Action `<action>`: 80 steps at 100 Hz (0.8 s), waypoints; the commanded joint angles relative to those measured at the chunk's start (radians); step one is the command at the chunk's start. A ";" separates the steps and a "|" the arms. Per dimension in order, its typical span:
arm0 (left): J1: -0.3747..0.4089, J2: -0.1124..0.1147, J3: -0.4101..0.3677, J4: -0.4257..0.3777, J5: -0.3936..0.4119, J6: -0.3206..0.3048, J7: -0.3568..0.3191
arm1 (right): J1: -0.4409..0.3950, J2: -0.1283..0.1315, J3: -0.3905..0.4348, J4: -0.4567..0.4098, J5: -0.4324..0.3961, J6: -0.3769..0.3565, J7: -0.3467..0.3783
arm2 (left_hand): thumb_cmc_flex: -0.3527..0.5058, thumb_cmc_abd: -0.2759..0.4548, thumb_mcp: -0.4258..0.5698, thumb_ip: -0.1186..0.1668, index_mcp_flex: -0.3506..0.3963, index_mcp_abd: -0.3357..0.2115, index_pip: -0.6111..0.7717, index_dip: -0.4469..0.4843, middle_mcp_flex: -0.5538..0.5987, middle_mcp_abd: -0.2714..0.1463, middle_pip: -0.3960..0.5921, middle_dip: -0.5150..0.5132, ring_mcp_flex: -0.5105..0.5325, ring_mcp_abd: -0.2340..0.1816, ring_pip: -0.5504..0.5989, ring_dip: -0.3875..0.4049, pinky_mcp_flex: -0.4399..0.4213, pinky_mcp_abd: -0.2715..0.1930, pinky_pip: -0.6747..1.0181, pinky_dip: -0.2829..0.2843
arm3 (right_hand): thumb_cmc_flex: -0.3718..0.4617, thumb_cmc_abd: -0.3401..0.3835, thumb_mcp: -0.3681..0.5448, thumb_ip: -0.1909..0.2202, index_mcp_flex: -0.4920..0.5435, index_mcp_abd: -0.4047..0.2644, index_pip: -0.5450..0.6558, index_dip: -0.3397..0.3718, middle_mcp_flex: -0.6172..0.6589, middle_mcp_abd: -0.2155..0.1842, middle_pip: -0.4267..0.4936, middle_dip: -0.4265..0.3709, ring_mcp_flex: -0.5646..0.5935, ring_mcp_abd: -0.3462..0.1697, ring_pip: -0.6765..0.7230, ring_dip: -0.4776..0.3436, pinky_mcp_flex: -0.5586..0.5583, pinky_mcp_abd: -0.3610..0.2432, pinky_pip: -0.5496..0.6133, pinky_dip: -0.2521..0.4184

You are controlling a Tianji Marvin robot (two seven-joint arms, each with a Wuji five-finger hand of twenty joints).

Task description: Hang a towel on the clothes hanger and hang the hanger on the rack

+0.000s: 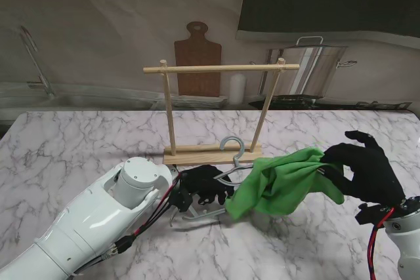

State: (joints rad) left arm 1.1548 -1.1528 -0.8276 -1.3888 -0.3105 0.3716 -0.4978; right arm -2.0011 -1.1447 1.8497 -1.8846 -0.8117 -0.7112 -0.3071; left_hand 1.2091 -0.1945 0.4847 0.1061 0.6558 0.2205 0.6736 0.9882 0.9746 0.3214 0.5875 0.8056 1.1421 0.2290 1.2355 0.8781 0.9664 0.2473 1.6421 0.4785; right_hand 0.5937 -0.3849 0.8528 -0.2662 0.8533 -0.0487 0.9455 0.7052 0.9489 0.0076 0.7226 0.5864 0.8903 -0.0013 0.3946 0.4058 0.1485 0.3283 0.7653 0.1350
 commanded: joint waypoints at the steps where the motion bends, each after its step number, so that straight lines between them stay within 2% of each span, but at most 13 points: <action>1: -0.008 -0.007 0.005 0.000 -0.008 0.006 -0.017 | -0.013 -0.004 -0.006 -0.013 0.015 -0.014 0.018 | 0.082 -0.003 0.043 -0.029 0.059 0.014 0.049 0.026 0.006 -0.013 0.003 0.013 -0.001 0.114 0.032 -0.003 0.035 -0.084 0.321 0.012 | 0.020 -0.007 0.085 0.001 0.056 -0.055 0.039 0.007 0.035 -0.009 -0.009 0.019 0.026 -0.006 -0.005 0.016 0.002 0.027 -0.020 0.015; 12: -0.014 -0.004 0.017 0.001 -0.010 0.005 -0.033 | -0.012 -0.002 -0.018 -0.020 0.070 -0.028 0.066 | 0.082 -0.002 0.043 -0.030 0.059 0.013 0.048 0.027 0.006 -0.012 0.002 0.013 0.002 0.112 0.033 -0.004 0.039 -0.085 0.321 0.010 | 0.019 -0.011 0.089 -0.001 0.058 -0.054 0.037 0.006 0.038 -0.007 -0.014 0.021 0.030 -0.005 -0.005 0.018 0.007 0.027 -0.018 0.016; 29: -0.018 -0.005 0.033 0.001 -0.025 0.002 -0.046 | 0.019 0.012 -0.058 -0.010 0.094 -0.018 0.126 | 0.082 -0.004 0.044 -0.031 0.059 0.016 0.046 0.027 0.004 -0.010 0.002 0.013 0.002 0.112 0.033 -0.006 0.042 -0.087 0.321 0.006 | 0.018 -0.012 0.091 -0.002 0.059 -0.054 0.034 0.007 0.039 -0.007 -0.020 0.025 0.028 -0.006 -0.008 0.020 0.008 0.025 -0.017 0.019; 50: -0.012 -0.008 0.025 -0.014 -0.018 -0.002 -0.021 | 0.030 0.031 -0.106 -0.003 0.118 0.010 0.206 | 0.082 -0.005 0.045 -0.032 0.059 0.017 0.044 0.027 0.004 -0.009 0.001 0.014 0.003 0.111 0.033 -0.008 0.041 -0.087 0.322 0.004 | 0.020 -0.014 0.094 -0.002 0.063 -0.048 0.034 0.008 0.045 -0.001 -0.022 0.031 0.033 -0.001 -0.007 0.024 0.006 0.029 -0.019 0.021; 80: -0.017 -0.018 0.014 -0.013 -0.021 0.025 0.009 | 0.015 0.052 -0.155 -0.009 0.170 0.020 0.309 | 0.082 -0.007 0.047 -0.034 0.060 0.020 0.042 0.027 0.002 -0.007 0.000 0.016 0.006 0.112 0.033 -0.009 0.044 -0.086 0.322 0.000 | 0.023 -0.014 0.094 -0.001 0.066 -0.043 0.032 0.007 0.050 0.004 -0.028 0.034 0.037 0.000 -0.004 0.030 0.007 0.031 -0.023 0.023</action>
State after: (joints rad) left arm 1.1434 -1.1626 -0.8128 -1.3981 -0.3267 0.3935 -0.4829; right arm -1.9775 -1.0990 1.7070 -1.8944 -0.6571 -0.7009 -0.0282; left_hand 1.2093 -0.1957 0.4943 0.0960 0.6559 0.2283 0.6720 0.9882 0.9745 0.3270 0.5875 0.8074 1.1422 0.2290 1.2355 0.8767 0.9665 0.2473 1.6421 0.4785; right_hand 0.5919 -0.4042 0.8655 -0.2715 0.8783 -0.0461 0.9373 0.7052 0.9742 0.0150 0.7056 0.6006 0.9047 0.0041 0.3947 0.4194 0.1595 0.3368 0.7639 0.1445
